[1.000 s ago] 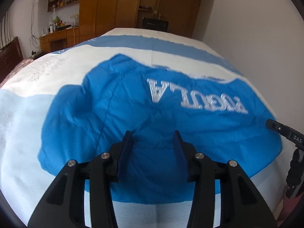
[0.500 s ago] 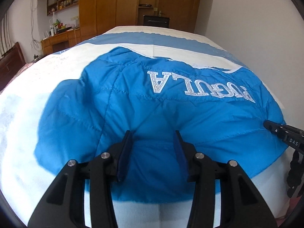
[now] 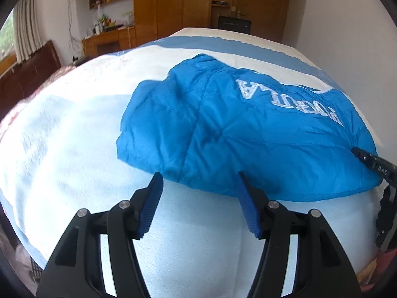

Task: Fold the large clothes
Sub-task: 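Grasp the jacket side edge with the left tool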

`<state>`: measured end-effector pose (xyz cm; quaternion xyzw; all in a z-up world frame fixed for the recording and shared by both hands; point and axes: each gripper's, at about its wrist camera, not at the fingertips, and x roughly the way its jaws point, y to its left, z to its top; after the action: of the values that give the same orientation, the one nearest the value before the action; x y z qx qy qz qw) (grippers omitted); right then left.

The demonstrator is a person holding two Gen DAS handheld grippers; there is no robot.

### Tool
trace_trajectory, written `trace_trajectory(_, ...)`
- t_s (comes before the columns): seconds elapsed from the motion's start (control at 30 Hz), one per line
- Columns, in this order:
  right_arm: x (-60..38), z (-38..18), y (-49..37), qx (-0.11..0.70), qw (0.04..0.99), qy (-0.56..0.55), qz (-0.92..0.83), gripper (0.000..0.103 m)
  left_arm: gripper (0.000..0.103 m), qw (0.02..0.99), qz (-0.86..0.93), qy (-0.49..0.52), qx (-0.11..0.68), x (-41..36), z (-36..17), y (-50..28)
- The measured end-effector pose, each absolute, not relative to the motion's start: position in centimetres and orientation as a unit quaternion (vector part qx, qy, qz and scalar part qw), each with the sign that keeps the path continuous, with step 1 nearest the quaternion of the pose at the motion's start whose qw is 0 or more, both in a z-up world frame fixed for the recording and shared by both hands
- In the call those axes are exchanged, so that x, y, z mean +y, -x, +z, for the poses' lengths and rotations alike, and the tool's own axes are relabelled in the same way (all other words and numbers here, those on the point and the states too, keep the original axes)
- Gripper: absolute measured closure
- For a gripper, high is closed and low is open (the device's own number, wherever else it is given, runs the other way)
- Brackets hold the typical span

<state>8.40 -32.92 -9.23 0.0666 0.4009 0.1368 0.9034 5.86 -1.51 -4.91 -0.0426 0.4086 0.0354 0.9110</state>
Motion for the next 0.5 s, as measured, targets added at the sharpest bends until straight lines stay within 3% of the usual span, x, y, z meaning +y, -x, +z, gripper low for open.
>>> trace_trajectory(0.5, -32.6, -9.1, -8.7, 0.411, 0.900, -0.061, 0.134, 0.096, 0.030, 0.866, -0.018, 0.260, 0.426, 5.8, -8.0, -8.8)
